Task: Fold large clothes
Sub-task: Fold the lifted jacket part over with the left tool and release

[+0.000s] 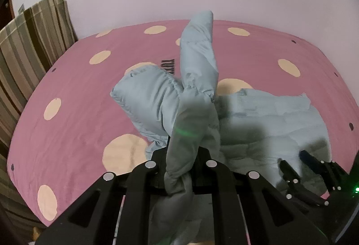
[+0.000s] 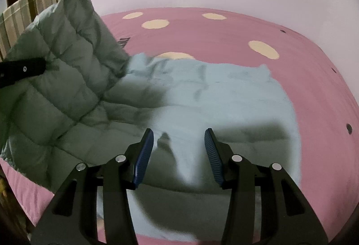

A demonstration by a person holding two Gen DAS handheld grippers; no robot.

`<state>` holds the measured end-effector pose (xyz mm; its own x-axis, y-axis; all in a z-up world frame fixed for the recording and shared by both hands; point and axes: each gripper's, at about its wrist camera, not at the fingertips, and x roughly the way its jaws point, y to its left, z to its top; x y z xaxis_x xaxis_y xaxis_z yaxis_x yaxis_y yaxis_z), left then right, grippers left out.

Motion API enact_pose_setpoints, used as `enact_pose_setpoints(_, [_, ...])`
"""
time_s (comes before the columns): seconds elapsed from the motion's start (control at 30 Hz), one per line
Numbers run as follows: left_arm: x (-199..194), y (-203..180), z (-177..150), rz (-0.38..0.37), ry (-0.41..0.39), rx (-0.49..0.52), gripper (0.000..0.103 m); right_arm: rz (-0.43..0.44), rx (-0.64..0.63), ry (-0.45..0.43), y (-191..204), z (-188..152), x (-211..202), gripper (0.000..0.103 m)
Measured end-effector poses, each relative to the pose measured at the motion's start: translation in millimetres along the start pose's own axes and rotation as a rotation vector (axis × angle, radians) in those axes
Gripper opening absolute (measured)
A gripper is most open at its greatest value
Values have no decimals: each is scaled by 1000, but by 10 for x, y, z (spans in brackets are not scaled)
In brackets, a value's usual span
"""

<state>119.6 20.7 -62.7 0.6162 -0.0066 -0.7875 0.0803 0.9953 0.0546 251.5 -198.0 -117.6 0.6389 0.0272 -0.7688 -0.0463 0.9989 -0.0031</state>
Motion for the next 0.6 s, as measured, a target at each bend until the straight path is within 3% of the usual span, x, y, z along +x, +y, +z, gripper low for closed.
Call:
enact_pose_setpoints(0.37, [66, -905, -14, -41, 15, 93, 11, -83, 91, -59, -797, -178, -353, 47])
enact_pose_setpoints(0.6, [293, -1368, -107, -29, 52, 137, 11, -121, 184, -34, -1300, -378, -358, 48])
